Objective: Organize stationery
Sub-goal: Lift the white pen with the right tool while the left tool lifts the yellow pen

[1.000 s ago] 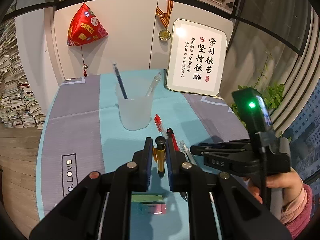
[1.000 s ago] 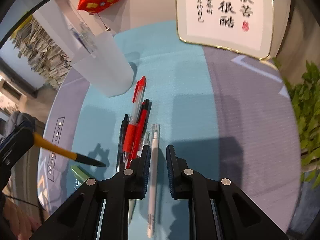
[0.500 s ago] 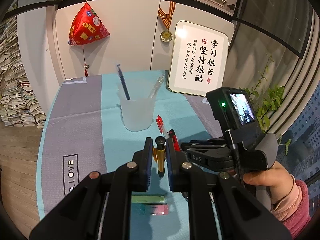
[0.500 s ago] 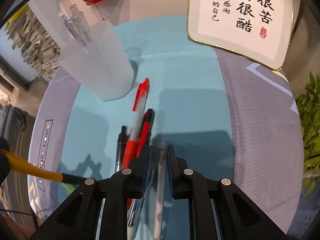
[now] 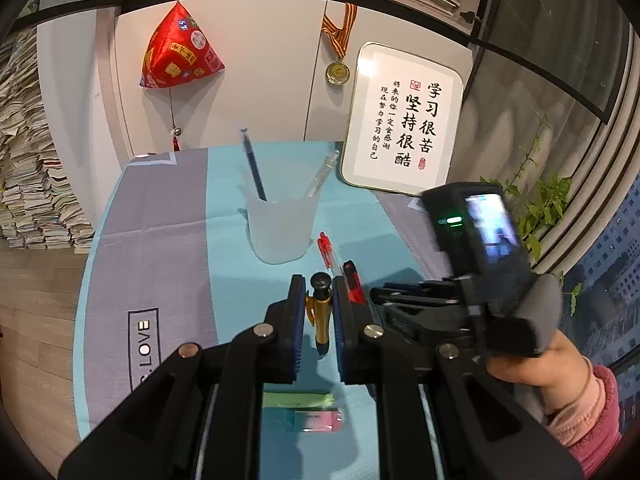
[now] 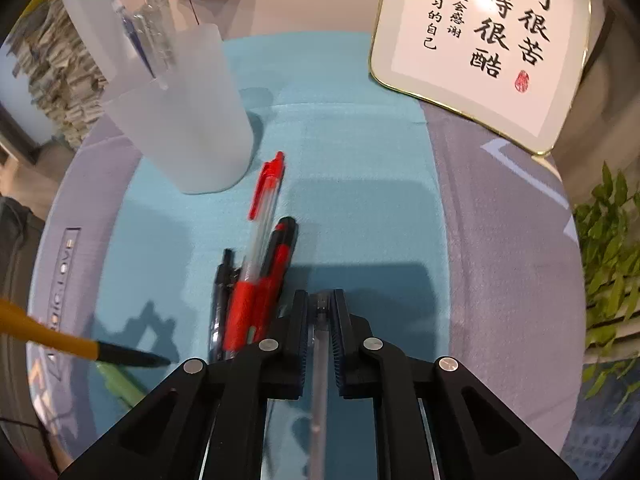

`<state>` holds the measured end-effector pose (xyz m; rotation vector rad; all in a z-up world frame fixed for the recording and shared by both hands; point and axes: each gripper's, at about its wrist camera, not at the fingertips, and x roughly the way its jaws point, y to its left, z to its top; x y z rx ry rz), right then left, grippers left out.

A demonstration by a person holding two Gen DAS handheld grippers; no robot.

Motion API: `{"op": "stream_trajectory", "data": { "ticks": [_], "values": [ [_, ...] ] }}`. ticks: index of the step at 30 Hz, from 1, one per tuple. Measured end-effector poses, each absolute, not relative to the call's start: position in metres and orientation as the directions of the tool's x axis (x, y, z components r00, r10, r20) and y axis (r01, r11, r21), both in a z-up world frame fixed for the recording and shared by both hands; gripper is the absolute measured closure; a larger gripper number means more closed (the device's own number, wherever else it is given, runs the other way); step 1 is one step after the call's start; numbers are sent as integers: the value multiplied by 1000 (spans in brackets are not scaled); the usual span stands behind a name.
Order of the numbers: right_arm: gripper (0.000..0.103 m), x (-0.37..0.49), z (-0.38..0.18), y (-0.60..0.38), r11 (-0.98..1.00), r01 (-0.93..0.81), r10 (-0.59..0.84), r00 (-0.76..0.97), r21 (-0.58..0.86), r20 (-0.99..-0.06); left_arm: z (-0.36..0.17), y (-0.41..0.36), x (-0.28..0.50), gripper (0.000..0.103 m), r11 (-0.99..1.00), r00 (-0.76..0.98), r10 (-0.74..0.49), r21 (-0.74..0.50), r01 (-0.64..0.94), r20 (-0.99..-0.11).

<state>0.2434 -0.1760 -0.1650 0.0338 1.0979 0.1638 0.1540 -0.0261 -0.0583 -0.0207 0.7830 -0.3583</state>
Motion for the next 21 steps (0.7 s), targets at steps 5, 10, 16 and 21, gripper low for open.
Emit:
{"op": "stream_trajectory", "data": {
  "ticks": [5,10,16,21],
  "values": [
    [91,218,-128,-185,981,-124,192,529,149,-827,-53,-24,153,91,939,662,-325,-150,308,-675],
    [91,192,-90,-187,977,-144,210,613,154,-762,-47,-22,151,91,939,671,-327,-149,310,-665],
    [95,172,-56,-187,970,-171,244,681,174,-690,-38,-18,149,91,941,685,-324,-147,305,-653],
    [95,160,-30,-177,966,-203,257,720,159,-645,-25,-14,150,91,942,707,-322,-139,305,-630]
  ]
}}
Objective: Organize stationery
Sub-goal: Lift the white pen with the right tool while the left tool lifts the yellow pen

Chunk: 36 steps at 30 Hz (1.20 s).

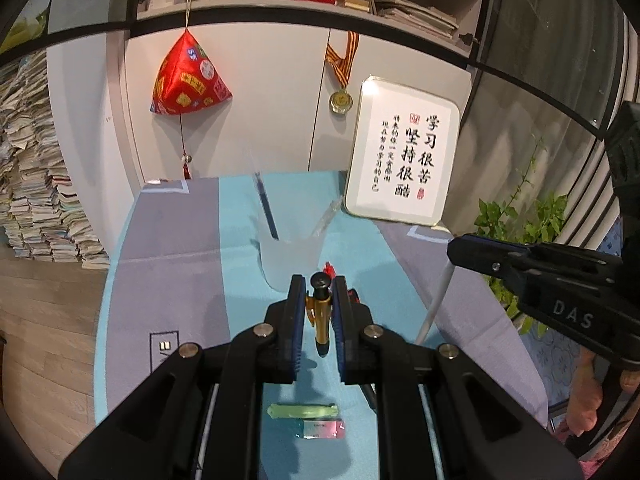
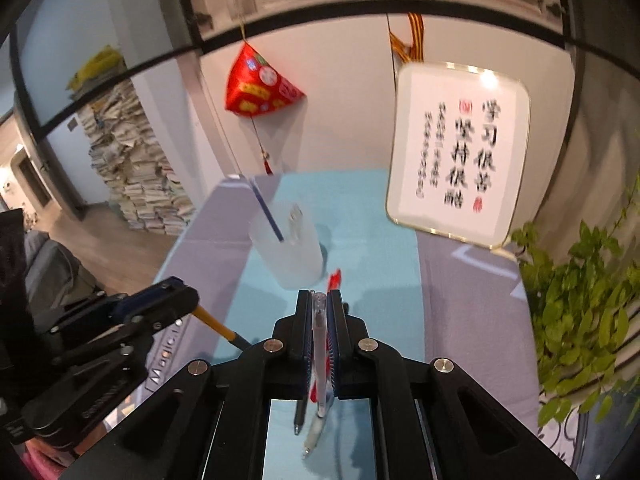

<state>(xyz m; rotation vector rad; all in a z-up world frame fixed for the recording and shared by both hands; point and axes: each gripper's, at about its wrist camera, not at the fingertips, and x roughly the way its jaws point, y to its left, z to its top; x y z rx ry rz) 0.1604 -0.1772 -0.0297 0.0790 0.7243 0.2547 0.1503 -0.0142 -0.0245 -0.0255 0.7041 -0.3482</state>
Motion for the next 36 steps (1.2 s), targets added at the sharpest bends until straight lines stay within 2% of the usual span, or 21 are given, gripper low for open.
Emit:
{"op": "stream_trajectory", "data": {
  "ticks": [12,22,36],
  "values": [
    [95,167,37,-162,946,-275,324,790,171,-520,28,-1,165,91,952,788,-302,-128,278,-536],
    [95,207,79,-147,946,-263,321,825,187,-465,54,-1,194,91,963,826,-266,-91,255,-497],
    [95,275,47,-156,942,-219,320,818,256,-478,23,-3,243,91,958,781,-282,-123,259,-557]
  ]
}}
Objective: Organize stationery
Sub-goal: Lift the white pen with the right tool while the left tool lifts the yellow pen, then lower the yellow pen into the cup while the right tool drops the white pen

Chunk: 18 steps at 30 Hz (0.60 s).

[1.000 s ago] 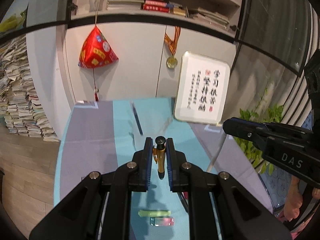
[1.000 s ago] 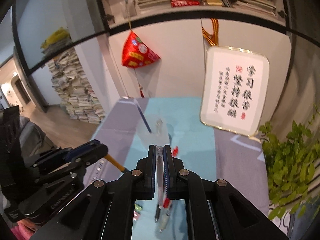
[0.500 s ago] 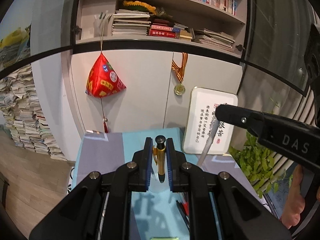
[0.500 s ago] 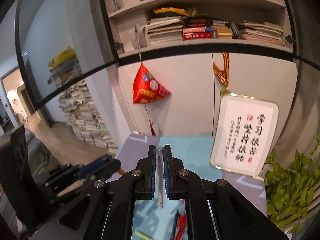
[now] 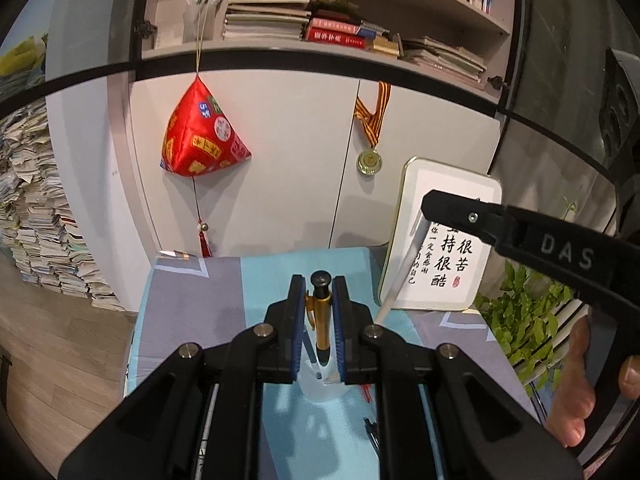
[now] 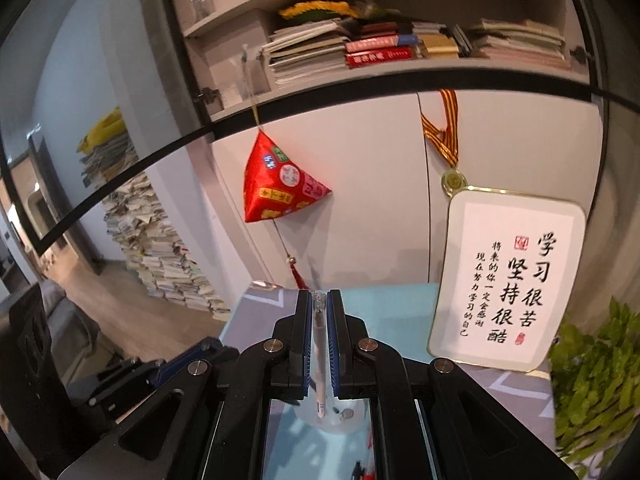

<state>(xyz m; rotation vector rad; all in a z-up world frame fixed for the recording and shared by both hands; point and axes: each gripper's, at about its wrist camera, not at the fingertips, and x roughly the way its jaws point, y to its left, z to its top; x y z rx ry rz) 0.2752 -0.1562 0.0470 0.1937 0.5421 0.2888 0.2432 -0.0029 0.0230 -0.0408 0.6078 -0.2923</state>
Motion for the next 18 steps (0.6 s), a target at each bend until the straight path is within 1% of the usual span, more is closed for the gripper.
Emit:
{"op": "stream_trajectory", "data": {
  "ticks": [10,18],
  "values": [
    [95,304,4,-155,946,-196,311,777,260,-547,-10,-10,261,91,955,740,-284,-114,272,-610],
    [95,311,-23,-154,946,-193,314,741,259,-594,-33,-11,267,91,956,707,-281,-122,269,-649]
  ]
}}
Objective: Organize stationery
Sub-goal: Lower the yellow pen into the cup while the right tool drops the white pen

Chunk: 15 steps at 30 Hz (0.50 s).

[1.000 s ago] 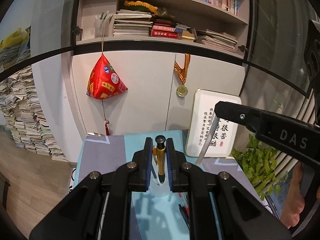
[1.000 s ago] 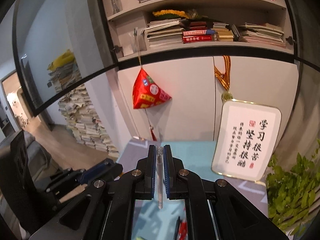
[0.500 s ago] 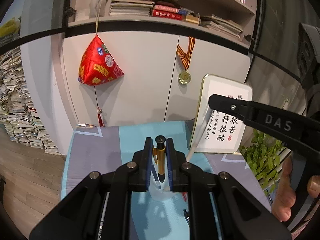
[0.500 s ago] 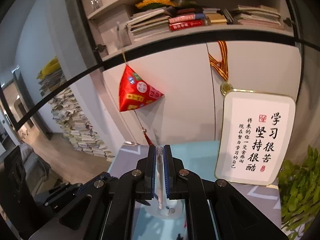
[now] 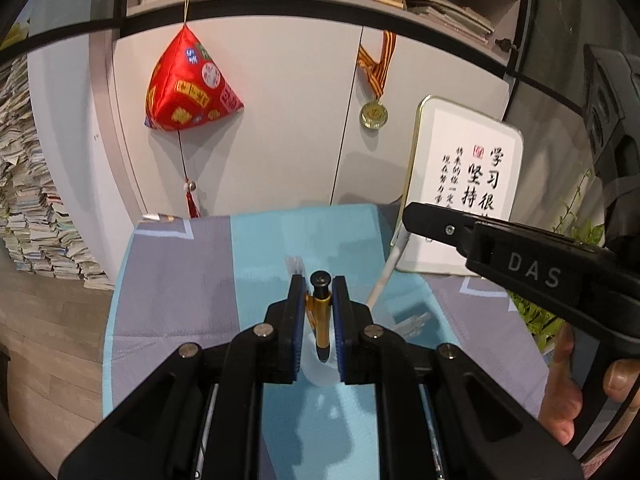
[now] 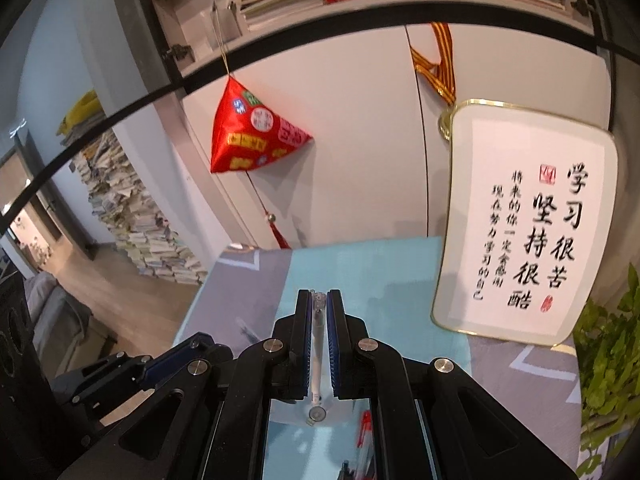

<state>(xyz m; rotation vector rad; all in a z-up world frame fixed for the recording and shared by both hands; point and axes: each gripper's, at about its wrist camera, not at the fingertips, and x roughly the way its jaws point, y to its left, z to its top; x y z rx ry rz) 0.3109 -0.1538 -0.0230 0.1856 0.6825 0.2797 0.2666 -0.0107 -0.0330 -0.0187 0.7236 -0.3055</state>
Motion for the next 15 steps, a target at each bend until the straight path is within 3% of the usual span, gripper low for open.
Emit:
{"op": "stream_trajectory", "data": {
  "ticks": [15],
  "values": [
    [95,304,-45,-151,950,-191,308,713,248,-630,-48,-10,264,90,957,694,-277,-125,262,-664]
  ]
}}
